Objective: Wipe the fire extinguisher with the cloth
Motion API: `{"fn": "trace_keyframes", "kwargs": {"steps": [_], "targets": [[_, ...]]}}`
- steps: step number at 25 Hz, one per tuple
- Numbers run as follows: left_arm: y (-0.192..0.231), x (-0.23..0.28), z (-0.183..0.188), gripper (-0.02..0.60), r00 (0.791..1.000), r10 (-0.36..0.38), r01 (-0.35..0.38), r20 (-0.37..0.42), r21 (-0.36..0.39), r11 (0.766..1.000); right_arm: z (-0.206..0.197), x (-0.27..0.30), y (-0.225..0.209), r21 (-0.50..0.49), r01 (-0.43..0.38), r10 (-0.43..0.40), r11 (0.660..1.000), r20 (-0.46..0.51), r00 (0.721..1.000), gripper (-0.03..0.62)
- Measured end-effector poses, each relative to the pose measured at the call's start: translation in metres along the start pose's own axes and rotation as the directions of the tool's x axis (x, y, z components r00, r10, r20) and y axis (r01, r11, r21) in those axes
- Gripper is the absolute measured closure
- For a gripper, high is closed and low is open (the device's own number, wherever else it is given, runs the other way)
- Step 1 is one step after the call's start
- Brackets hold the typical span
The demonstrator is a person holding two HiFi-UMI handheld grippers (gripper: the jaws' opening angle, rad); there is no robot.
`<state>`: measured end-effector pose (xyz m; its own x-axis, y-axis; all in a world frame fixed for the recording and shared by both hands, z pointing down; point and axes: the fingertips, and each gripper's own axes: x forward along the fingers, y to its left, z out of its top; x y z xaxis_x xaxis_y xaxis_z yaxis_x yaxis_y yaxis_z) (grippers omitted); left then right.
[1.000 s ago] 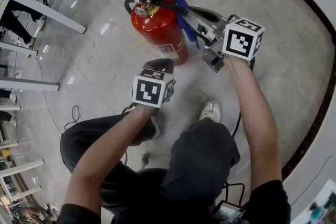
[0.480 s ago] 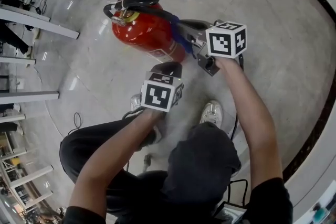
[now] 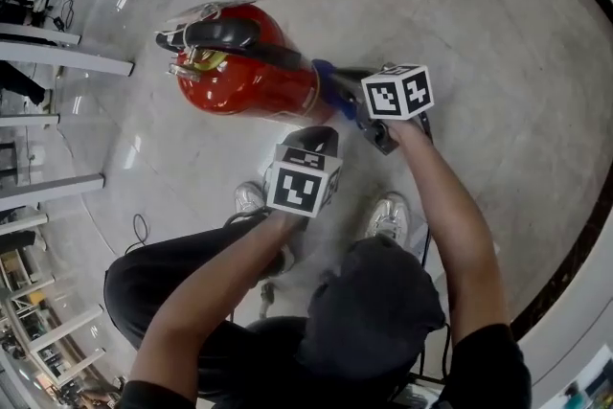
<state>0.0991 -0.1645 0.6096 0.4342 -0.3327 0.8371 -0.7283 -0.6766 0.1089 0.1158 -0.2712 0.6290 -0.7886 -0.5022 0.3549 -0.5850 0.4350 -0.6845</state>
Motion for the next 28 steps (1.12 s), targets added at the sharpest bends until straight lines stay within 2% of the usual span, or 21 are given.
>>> {"fn": "trace_keyframes", "kwargs": {"steps": [3, 6, 10, 13, 14, 18, 20, 24, 25, 26, 28], "targets": [[0.006, 0.008, -0.002, 0.574, 1.000, -0.003, 0.003, -0.018, -0.011, 1.000, -0.013, 0.012, -0.019, 0.003, 0.038, -0.038, 0.999, -0.040, 0.998, 0.568], [0.009, 0.014, -0.005, 0.574, 0.999, -0.007, 0.007, -0.035, -0.022, 1.000, -0.024, 0.023, -0.034, -0.036, 0.082, -0.086, 0.996, -0.103, 0.991, 0.566], [0.009, 0.018, -0.008, 0.575, 0.999, -0.015, 0.014, -0.044, -0.025, 1.000, -0.035, 0.028, -0.043, -0.130, 0.097, -0.116, 0.987, -0.153, 0.981, 0.565], [0.010, 0.020, -0.012, 0.575, 0.998, -0.019, 0.018, -0.053, -0.019, 1.000, -0.035, 0.023, -0.038, -0.244, 0.060, -0.104, 0.968, -0.172, 0.980, 0.550], [0.010, 0.021, -0.013, 0.574, 0.998, -0.020, 0.019, -0.055, -0.018, 1.000, -0.035, 0.020, -0.037, -0.285, 0.048, -0.102, 0.957, -0.181, 0.978, 0.520], [0.008, 0.024, -0.017, 0.575, 0.998, -0.027, 0.025, -0.063, -0.030, 0.999, -0.039, 0.014, -0.045, -0.399, 0.035, -0.136, 0.916, -0.228, 0.964, 0.330], [0.005, 0.024, -0.017, 0.574, 0.997, -0.032, 0.030, -0.064, -0.037, 0.999, -0.050, 0.016, -0.052, -0.422, 0.035, -0.162, 0.906, -0.269, 0.949, 0.307], [0.000, 0.023, -0.012, 0.575, 0.997, -0.037, 0.035, -0.060, -0.037, 0.999, -0.072, 0.024, -0.063, -0.449, 0.035, -0.208, 0.893, -0.342, 0.916, 0.309], [0.000, 0.023, -0.010, 0.574, 0.998, -0.037, 0.035, -0.059, -0.037, 0.999, -0.075, 0.025, -0.065, -0.457, 0.031, -0.217, 0.889, -0.360, 0.907, 0.341], [-0.001, 0.023, -0.009, 0.574, 0.998, -0.038, 0.036, -0.059, -0.035, 0.999, -0.078, 0.026, -0.066, -0.459, 0.026, -0.220, 0.888, -0.374, 0.901, 0.420], [-0.003, 0.022, -0.007, 0.574, 0.997, -0.040, 0.038, -0.059, -0.034, 0.999, -0.078, 0.027, -0.064, -0.432, 0.015, -0.197, 0.902, -0.380, 0.904, 0.490]]}}
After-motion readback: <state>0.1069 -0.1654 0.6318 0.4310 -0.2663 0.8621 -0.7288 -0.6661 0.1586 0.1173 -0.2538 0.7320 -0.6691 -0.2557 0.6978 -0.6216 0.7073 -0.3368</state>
